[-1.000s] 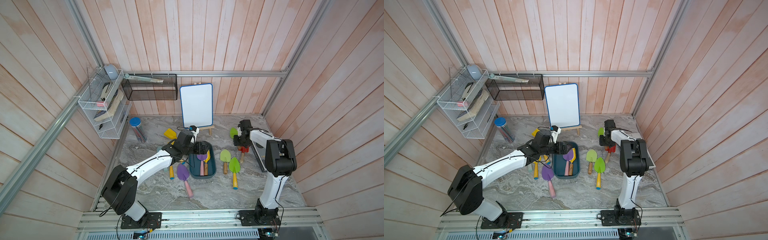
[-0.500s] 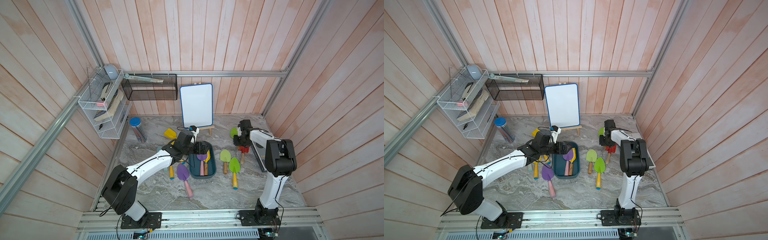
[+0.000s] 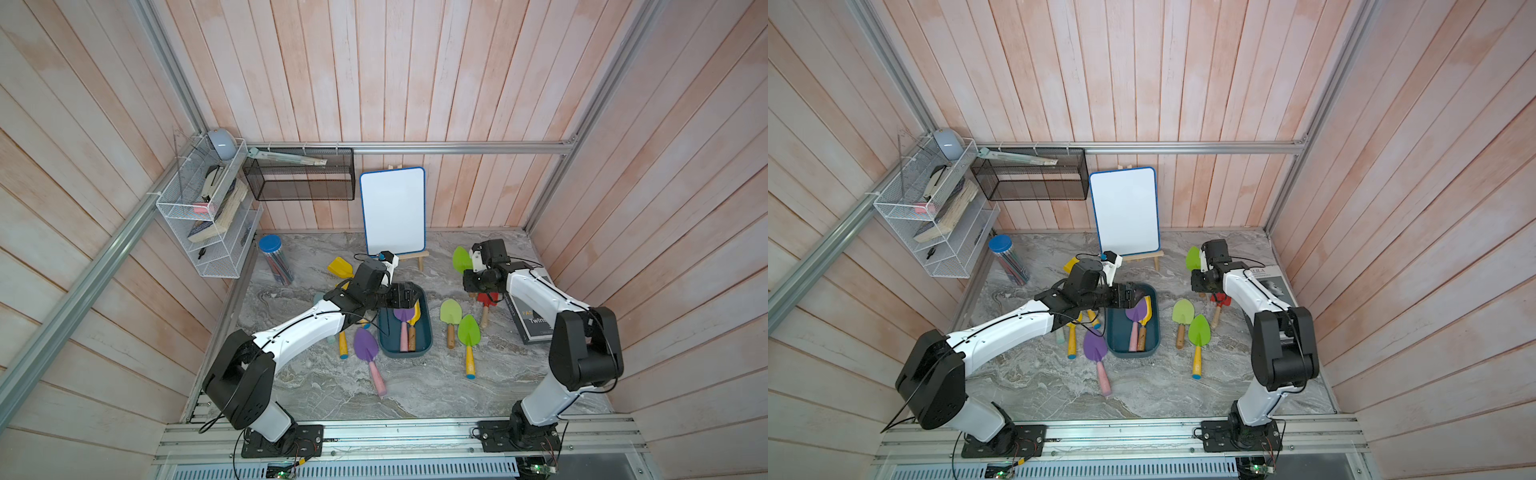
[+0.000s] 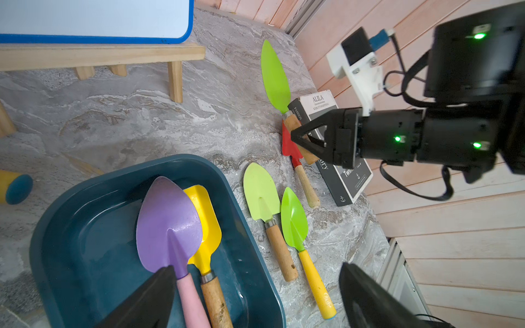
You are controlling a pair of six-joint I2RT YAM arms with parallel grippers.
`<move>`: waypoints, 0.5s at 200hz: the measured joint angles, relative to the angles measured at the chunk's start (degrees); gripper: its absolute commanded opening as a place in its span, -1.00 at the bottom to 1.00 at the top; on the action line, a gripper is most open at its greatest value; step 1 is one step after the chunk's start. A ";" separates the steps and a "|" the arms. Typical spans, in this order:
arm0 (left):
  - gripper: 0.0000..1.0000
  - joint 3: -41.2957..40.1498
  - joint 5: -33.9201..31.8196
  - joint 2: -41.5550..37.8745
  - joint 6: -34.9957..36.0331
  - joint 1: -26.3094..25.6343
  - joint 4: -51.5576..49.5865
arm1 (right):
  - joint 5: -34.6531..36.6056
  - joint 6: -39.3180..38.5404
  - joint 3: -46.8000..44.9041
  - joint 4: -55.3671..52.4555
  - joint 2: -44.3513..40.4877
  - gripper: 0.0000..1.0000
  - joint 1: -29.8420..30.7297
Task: Put the shovel into the storage box
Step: Pick up the shovel from the center of the board.
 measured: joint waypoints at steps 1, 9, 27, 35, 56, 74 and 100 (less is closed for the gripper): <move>0.91 0.00 0.04 0.02 0.00 0.02 0.04 | 0.00 0.07 -0.09 0.00 -0.22 -1.00 0.13; 0.91 0.02 0.46 0.13 -0.02 0.13 0.39 | -0.07 0.52 -1.22 0.11 -2.10 -1.00 1.57; 0.91 0.35 1.31 0.92 -0.28 0.31 1.18 | -0.46 1.46 -3.65 0.00 -5.42 -1.00 4.72; 0.90 0.61 1.73 1.46 -0.42 0.39 1.46 | -0.66 2.05 -4.70 -0.11 -6.84 -1.00 6.16; 0.86 1.29 2.75 2.84 -0.87 0.85 2.34 | -1.31 3.56 -6.97 -0.57 -10.38 -1.00 9.35; 0.77 1.97 3.65 4.26 -1.29 1.29 3.21 | -1.92 5.03 -8.39 -0.59 -13.79 -1.00 11.30; 0.60 2.45 4.70 6.03 -2.19 1.97 4.28 | -3.17 6.71 -10.14 -0.39 -18.56 -1.00 13.11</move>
